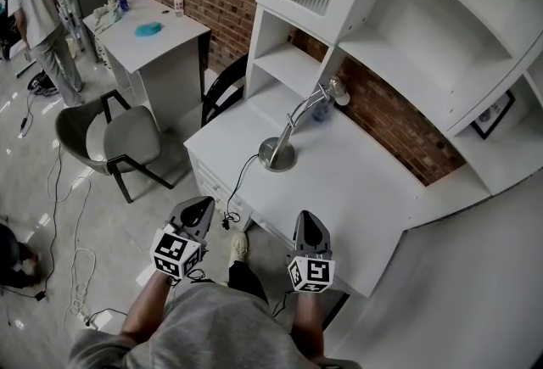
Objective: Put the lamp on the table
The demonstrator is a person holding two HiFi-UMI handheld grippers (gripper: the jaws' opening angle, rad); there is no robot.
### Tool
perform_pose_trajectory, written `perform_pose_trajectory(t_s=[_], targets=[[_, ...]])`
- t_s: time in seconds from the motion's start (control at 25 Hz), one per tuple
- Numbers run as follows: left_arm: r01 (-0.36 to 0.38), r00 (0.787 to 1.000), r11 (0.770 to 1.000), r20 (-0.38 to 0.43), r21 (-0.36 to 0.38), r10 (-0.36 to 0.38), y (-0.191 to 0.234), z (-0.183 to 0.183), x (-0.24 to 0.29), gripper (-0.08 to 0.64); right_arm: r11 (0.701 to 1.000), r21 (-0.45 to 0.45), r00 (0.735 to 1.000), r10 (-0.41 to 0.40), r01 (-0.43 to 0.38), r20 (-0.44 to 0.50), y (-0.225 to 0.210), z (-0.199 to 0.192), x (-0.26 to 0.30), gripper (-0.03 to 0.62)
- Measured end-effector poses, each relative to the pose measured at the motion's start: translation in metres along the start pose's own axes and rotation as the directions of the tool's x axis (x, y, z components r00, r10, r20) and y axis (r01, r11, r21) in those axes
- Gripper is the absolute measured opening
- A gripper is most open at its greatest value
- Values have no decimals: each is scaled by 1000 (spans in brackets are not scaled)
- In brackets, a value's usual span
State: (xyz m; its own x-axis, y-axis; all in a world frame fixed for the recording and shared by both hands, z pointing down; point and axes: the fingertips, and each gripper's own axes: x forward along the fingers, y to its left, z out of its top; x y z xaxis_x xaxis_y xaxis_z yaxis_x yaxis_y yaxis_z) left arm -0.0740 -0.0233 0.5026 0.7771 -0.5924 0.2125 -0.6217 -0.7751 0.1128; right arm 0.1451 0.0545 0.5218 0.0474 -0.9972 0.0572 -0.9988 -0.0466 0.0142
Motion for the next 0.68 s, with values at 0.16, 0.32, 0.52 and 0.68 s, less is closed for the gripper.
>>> perform_pose_trajectory(t_s=[0.16,0.32,0.52,0.68], targets=[[-8,1000,1000,17,1,8,2,3,1,3,1000,-1,1000,3,-3,-4,1,0,0,23],[-5,1000,1000,17,3,5,1,4,3,3,1000,4,1000,4,-4,-8,1,-1,2,23],[2,1000,1000,14,6,-2,2,2,5,3,1000,4,1000,5,-5,-11,1,-3,2,23],[1,1000,1000,11,3,-1,3,1,6,3,1000,4,1000,7,-7,-9,1,-3,3,23]])
